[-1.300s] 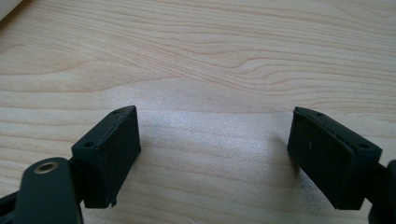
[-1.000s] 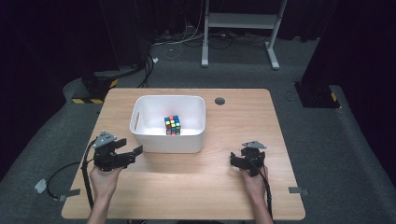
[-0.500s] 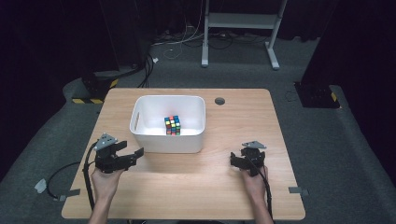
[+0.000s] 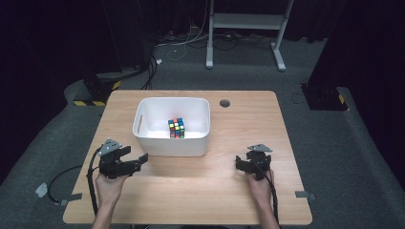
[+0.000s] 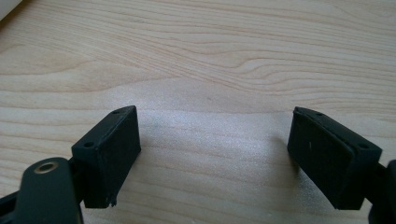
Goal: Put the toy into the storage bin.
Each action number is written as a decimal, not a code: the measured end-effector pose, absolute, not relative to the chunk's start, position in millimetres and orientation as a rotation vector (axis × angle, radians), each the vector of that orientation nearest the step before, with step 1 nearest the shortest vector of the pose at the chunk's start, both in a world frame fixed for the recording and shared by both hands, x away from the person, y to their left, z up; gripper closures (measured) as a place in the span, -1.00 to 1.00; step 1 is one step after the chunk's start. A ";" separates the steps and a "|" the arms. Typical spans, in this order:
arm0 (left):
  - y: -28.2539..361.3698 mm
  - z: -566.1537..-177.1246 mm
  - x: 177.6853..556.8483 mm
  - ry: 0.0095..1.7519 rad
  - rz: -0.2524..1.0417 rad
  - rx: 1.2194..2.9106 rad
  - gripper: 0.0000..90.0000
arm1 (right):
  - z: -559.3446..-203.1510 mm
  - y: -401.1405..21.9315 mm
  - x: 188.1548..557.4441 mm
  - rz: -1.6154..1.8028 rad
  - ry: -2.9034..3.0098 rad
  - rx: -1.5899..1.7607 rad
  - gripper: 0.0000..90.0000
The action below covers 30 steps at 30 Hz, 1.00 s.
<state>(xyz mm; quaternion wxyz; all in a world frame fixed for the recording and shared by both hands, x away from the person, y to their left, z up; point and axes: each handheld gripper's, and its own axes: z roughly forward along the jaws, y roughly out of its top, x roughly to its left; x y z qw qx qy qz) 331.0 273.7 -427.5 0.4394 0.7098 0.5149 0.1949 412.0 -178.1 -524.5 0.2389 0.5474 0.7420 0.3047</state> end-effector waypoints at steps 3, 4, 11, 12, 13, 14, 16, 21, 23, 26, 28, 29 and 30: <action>272.8 -429.0 331.6 1.277 0.481 1.764 -0.57 | -524.5 -178.1 412.0 0.834 2.032 1.499 -0.62; 272.2 -429.6 331.8 1.276 0.485 1.766 -0.57 | -524.5 -178.1 412.0 0.834 2.032 1.499 -0.62; 272.9 -433.5 331.4 1.284 0.488 1.766 -0.59 | -524.5 -178.0 412.0 0.834 2.031 1.500 -0.62; 273.0 -434.0 331.4 1.286 0.485 1.765 -0.59 | -524.5 -178.0 412.0 0.834 2.032 1.499 -0.62; 273.1 -434.7 331.4 1.287 0.484 1.768 -0.59 | -524.5 -178.1 412.0 0.834 2.032 1.499 -0.62; 273.0 -435.0 331.3 1.287 0.485 1.771 -0.59 | -524.5 -178.1 412.0 0.834 2.032 1.499 -0.62; 272.8 -435.6 331.2 1.289 0.486 1.774 -0.59 | -524.5 -178.1 412.0 0.834 2.032 1.499 -0.62; 273.5 -436.6 332.3 1.291 0.474 1.772 -0.59 | -524.5 -178.0 411.9 0.834 2.032 1.500 -0.62; 273.7 -437.4 333.0 1.287 0.465 1.775 -0.60 | -524.5 -178.0 412.0 0.834 2.032 1.499 -0.62; 273.7 -438.5 333.3 1.277 0.452 1.769 -0.62 | -524.5 -178.0 412.0 0.834 2.032 1.500 -0.62; 274.9 -438.9 333.1 1.273 0.445 1.759 -0.63 | -524.5 -178.0 411.9 0.834 2.031 1.500 -0.62; 275.7 -439.3 333.1 1.270 0.440 1.753 -0.63 | -524.5 -178.0 412.0 0.834 2.031 1.500 -0.62; 276.4 -439.8 333.1 1.270 0.434 1.749 -0.64 | -524.5 -178.0 411.9 0.834 2.031 1.501 -0.62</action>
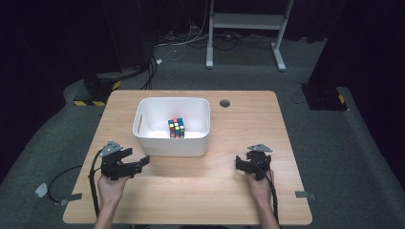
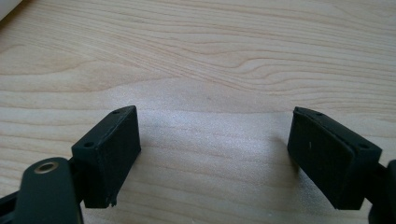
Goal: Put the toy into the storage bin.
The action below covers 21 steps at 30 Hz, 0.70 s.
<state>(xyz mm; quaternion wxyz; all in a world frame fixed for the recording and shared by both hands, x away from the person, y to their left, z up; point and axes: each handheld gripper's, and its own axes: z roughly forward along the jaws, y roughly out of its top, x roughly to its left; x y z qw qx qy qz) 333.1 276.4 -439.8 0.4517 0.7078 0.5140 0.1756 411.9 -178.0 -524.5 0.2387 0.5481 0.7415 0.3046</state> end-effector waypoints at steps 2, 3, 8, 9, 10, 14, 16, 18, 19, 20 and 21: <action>278.0 -441.1 333.8 1.276 0.430 1.748 -0.64 | -524.5 -178.0 412.0 0.834 2.032 1.499 -0.62; 278.8 -441.8 334.2 1.281 0.428 1.748 -0.64 | -524.5 -178.0 412.0 0.834 2.032 1.499 -0.62; 280.2 -445.2 334.9 1.303 0.442 1.742 -0.68 | -524.5 -178.0 412.0 0.835 2.032 1.499 -0.62; 280.2 -446.0 335.1 1.307 0.446 1.748 -0.68 | -524.5 -178.0 412.0 0.834 2.031 1.500 -0.62; 280.0 -446.9 335.4 1.309 0.453 1.751 -0.68 | -524.5 -178.0 412.0 0.835 2.031 1.500 -0.62; 279.5 -450.8 336.9 1.333 0.466 1.755 -0.69 | -524.5 -178.0 412.0 0.834 2.031 1.500 -0.62; 278.9 -452.9 337.9 1.342 0.469 1.759 -0.69 | -524.5 -178.0 412.0 0.834 2.031 1.500 -0.62; 278.6 -454.9 338.5 1.349 0.476 1.767 -0.69 | -524.5 -178.0 412.0 0.835 2.031 1.500 -0.62; 278.4 -456.0 338.9 1.353 0.476 1.765 -0.69 | -524.5 -178.0 412.0 0.835 2.031 1.499 -0.62; 278.2 -456.9 339.0 1.358 0.478 1.766 -0.69 | -524.5 -178.0 411.9 0.835 2.031 1.500 -0.62; 278.0 -458.0 339.5 1.361 0.481 1.766 -0.69 | -524.5 -178.0 412.0 0.835 2.031 1.500 -0.62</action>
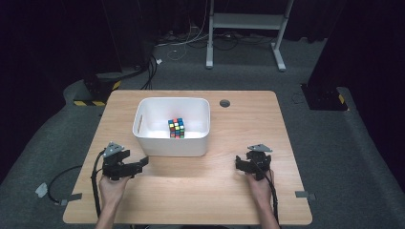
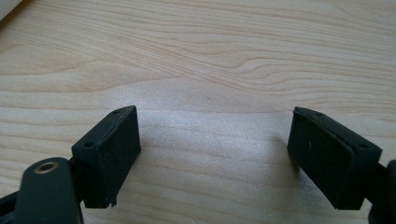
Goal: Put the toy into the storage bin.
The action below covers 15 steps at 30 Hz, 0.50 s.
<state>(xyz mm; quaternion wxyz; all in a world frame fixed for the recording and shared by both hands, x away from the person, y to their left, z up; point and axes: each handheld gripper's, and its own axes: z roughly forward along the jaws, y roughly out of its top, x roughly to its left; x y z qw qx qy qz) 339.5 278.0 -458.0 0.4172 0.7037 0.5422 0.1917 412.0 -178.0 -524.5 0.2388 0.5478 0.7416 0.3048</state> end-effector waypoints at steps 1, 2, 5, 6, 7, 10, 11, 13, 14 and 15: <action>277.9 -459.0 339.9 1.365 0.480 1.767 -0.69 | -524.5 -178.0 412.0 0.835 2.032 1.499 -0.62; 277.8 -460.3 340.4 1.370 0.478 1.767 -0.69 | -524.5 -178.0 412.0 0.834 2.031 1.500 -0.62; 277.5 -462.9 341.9 1.377 0.474 1.770 -0.69 | -524.6 -178.0 412.0 0.835 2.031 1.499 -0.62; 277.6 -463.8 342.4 1.378 0.472 1.772 -0.69 | -524.5 -177.9 411.9 0.834 2.031 1.501 -0.62; 277.8 -464.3 342.8 1.378 0.472 1.774 -0.70 | -524.6 -178.0 412.0 0.835 2.031 1.499 -0.62; 278.8 -467.5 344.4 1.383 0.460 1.767 -0.72 | -524.5 -178.0 412.0 0.835 2.031 1.500 -0.62; 279.0 -468.4 344.8 1.387 0.454 1.765 -0.72 | -524.5 -178.0 412.0 0.835 2.031 1.500 -0.62; 279.5 -470.8 345.7 1.395 0.453 1.765 -0.72 | -524.5 -178.0 412.0 0.835 2.031 1.500 -0.62; 279.7 -471.7 346.2 1.395 0.454 1.767 -0.73 | -524.5 -177.9 411.9 0.835 2.031 1.502 -0.62; 279.6 -472.3 346.4 1.398 0.452 1.766 -0.73 | -524.5 -178.0 412.0 0.835 2.031 1.500 -0.62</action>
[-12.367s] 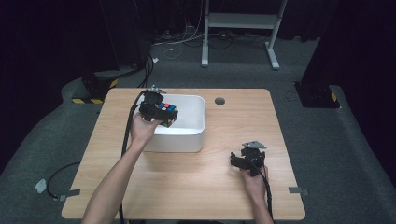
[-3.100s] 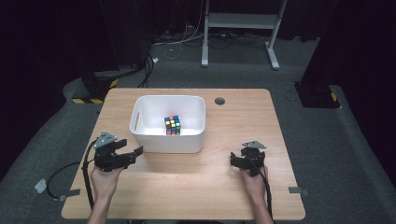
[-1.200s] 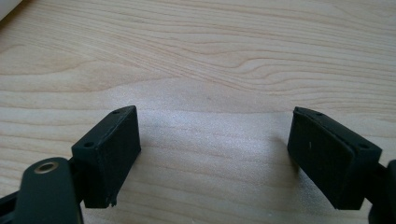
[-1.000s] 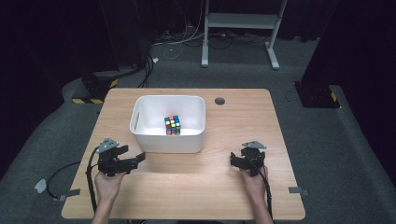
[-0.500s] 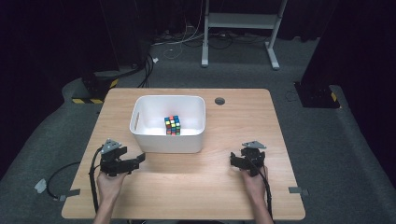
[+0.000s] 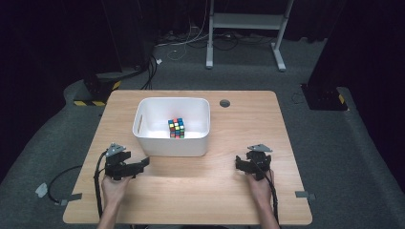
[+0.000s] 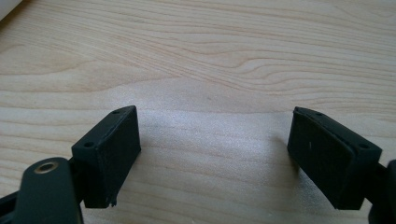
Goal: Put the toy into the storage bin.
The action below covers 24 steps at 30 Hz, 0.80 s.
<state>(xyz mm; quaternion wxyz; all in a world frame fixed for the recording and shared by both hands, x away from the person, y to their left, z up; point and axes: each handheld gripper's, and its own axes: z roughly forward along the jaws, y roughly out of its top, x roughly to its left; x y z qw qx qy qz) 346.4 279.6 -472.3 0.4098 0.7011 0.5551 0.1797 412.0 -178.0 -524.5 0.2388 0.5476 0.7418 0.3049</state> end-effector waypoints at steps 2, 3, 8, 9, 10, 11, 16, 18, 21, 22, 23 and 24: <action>279.7 -473.8 347.0 1.403 0.456 1.769 -0.73 | -524.5 -177.9 411.9 0.835 2.031 1.501 -0.62; 279.7 -474.5 347.2 1.405 0.459 1.768 -0.73 | -524.5 -177.9 411.9 0.834 2.030 1.502 -0.62; 280.9 -478.4 349.1 1.417 0.464 1.775 -0.73 | -524.5 -178.0 412.0 0.835 2.031 1.500 -0.62; 280.9 -479.4 349.6 1.418 0.466 1.775 -0.73 | -524.5 -178.0 412.0 0.835 2.031 1.500 -0.62; 280.8 -480.1 349.8 1.419 0.466 1.774 -0.73 | -524.5 -178.0 411.9 0.835 2.031 1.500 -0.62; 280.8 -481.1 350.0 1.424 0.468 1.773 -0.73 | -524.5 -178.0 412.0 0.835 2.031 1.500 -0.62; 281.5 -485.2 351.0 1.439 0.478 1.777 -0.71 | -524.5 -178.0 412.0 0.835 2.031 1.500 -0.62; 282.1 -486.7 351.4 1.446 0.479 1.778 -0.71 | -524.5 -178.0 412.0 0.835 2.032 1.500 -0.62; 282.1 -488.9 352.2 1.453 0.483 1.784 -0.71 | -524.5 -178.0 412.0 0.835 2.031 1.500 -0.62; 282.0 -489.6 352.4 1.456 0.483 1.784 -0.71 | -524.5 -178.0 412.0 0.835 2.031 1.500 -0.62; 282.1 -490.2 352.6 1.458 0.483 1.786 -0.71 | -524.5 -178.0 411.9 0.835 2.031 1.501 -0.62; 282.6 -490.7 352.8 1.459 0.488 1.793 -0.71 | -524.5 -178.0 412.0 0.835 2.031 1.500 -0.62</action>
